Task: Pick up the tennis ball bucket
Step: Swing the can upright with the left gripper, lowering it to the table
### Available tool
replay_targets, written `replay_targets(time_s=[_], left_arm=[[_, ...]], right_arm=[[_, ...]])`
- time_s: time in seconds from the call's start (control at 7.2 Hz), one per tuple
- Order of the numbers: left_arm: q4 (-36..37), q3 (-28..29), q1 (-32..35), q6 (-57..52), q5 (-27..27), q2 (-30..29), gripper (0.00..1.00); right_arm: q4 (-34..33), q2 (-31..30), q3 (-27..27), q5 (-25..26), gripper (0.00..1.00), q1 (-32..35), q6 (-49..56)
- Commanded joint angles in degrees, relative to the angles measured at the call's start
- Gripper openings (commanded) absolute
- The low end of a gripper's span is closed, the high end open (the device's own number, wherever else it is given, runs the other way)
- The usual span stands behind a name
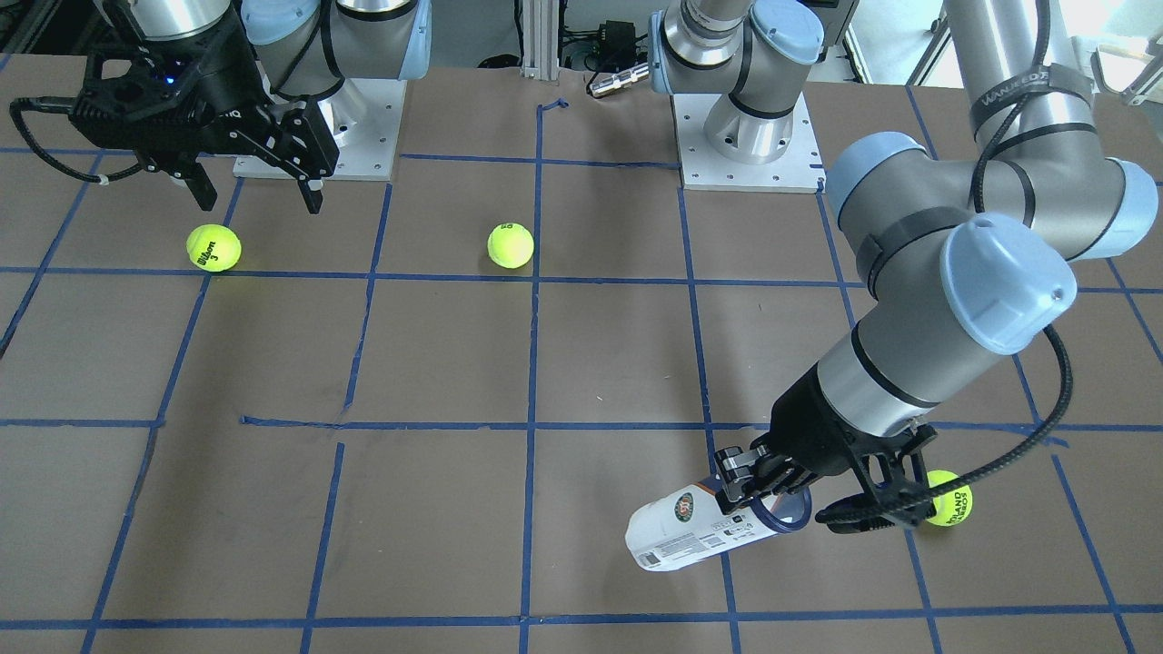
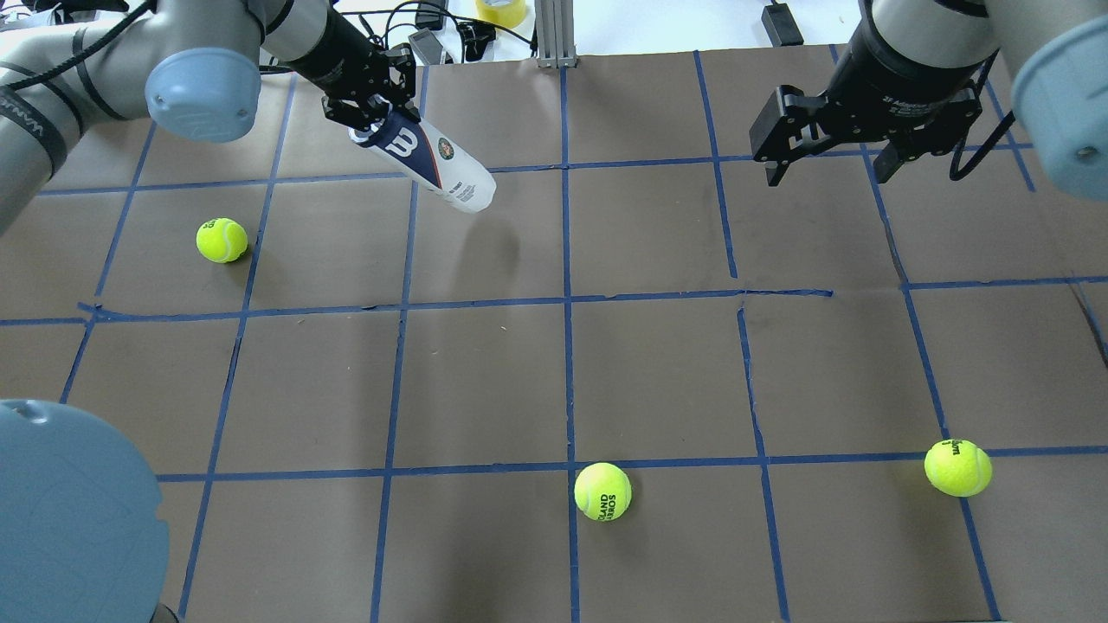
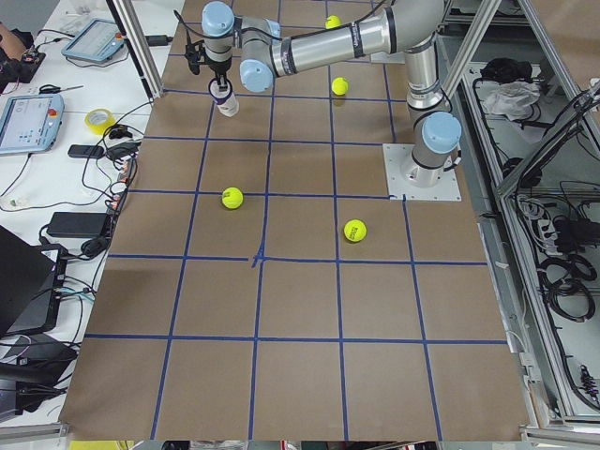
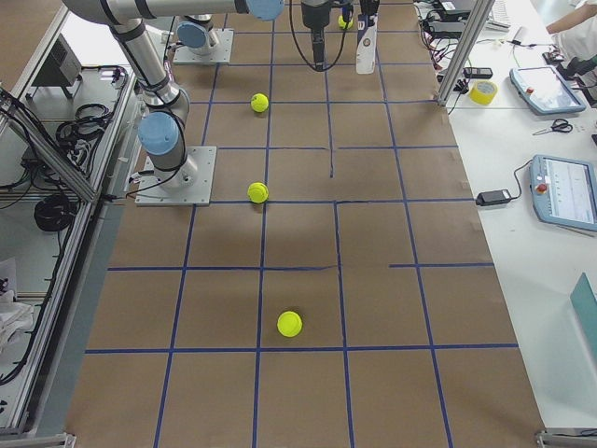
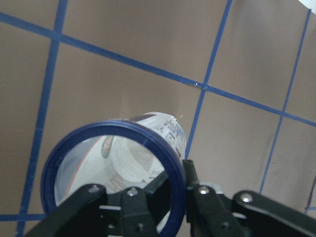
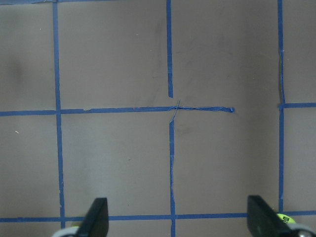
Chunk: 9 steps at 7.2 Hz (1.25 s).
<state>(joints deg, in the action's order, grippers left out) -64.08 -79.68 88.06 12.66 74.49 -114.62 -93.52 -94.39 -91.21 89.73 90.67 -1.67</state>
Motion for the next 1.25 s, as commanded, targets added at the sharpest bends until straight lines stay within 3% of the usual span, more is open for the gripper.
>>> replay_targets(time_s=[0.0, 0.14, 0.83, 0.97, 1.11], left_arm=[[0.2, 2.3, 5.4, -4.8, 13.3, -1.0, 0.0], [-0.5, 2.3, 7.7, -6.5, 17.1, -1.0, 0.0], [-5.2, 1.9, 11.4, -13.2, 17.3, -2.6, 0.0], [-5.4, 1.8, 11.4, -13.0, 17.3, -2.9, 0.31], [-5.4, 1.8, 11.5, -12.4, 17.2, -2.7, 0.87]], right_arm=[[0.0, 0.0, -0.1, 0.0, 1.0, 0.0, 0.0], [0.0, 0.0, 0.0, -0.1, 1.0, 0.0, 0.0], [0.1, 0.0, -0.1, -0.1, 1.0, 0.0, 0.1], [0.1, 0.0, -0.1, 0.0, 1.0, 0.0, 0.1], [0.1, 0.0, -0.1, 0.0, 1.0, 0.0, 0.1]])
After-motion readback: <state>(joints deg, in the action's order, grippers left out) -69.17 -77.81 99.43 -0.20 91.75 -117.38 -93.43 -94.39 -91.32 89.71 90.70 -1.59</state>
